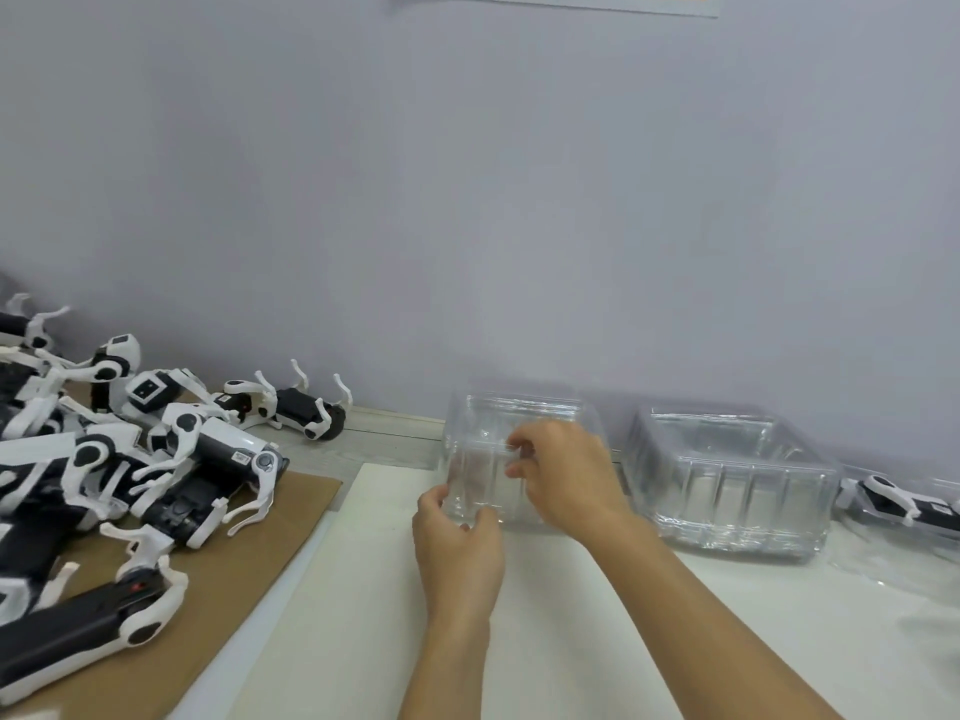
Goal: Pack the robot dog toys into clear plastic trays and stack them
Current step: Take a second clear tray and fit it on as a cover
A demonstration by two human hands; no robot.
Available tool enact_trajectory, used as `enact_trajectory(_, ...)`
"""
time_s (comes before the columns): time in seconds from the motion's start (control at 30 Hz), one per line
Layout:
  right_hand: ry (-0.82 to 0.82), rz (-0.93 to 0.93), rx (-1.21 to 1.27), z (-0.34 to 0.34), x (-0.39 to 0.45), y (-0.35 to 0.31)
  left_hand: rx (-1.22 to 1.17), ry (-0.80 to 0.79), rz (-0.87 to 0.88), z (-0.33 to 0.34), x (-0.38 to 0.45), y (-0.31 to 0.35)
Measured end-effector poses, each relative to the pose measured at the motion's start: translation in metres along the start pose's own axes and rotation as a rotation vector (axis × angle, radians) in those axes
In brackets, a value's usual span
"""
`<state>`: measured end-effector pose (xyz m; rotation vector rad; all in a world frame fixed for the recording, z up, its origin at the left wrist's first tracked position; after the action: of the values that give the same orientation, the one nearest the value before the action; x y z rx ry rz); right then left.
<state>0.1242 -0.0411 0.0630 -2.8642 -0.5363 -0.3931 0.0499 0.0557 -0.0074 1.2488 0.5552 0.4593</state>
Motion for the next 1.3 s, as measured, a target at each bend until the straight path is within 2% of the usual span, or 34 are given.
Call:
enact_trajectory(0.13, 0.104, 0.004, 0.112, -0.005, -0.009, 0.005, -0.058, 0.044, -0.089, -0.002, -0.001, 0.000)
enact_trajectory(0.23, 0.221, 0.034, 0.280, -0.016, -0.016, 0.015, -0.125, -0.002, -0.143, 0.001, -0.006, 0.003)
enact_trajectory(0.43, 0.388, 0.132, 0.654, -0.023, -0.043, 0.024, -0.249, -0.134, -0.012, 0.007, -0.008, 0.011)
enact_trajectory(0.6, 0.410, 0.134, 0.813, -0.017, -0.063, 0.027, -0.297, -0.222, 0.068, 0.008, -0.009, 0.014)
enact_trajectory(0.83, 0.431, 0.106, 0.882, -0.016, -0.066, 0.033, -0.369, -0.321, 0.125, 0.012, -0.010, 0.015)
enact_trajectory(0.97, 0.446, 0.118, 0.874, -0.015, -0.066, 0.035, -0.456, -0.334, 0.068, 0.015, -0.008, 0.014)
enact_trajectory(1.3, 0.441, 0.134, 0.905, -0.012, -0.064, 0.038, -0.504, -0.358, -0.038, 0.018, -0.003, 0.015)
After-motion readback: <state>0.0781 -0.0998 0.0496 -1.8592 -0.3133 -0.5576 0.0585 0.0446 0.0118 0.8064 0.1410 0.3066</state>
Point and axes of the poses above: each hand's wrist, its own x-axis towards the middle knuckle, its own z-axis out of the palm, y = z × x, the point moved 3 cm from there along x, towards the middle knuckle, and after that the axes turned 9 degrees about -x, right-handed, at the moved point
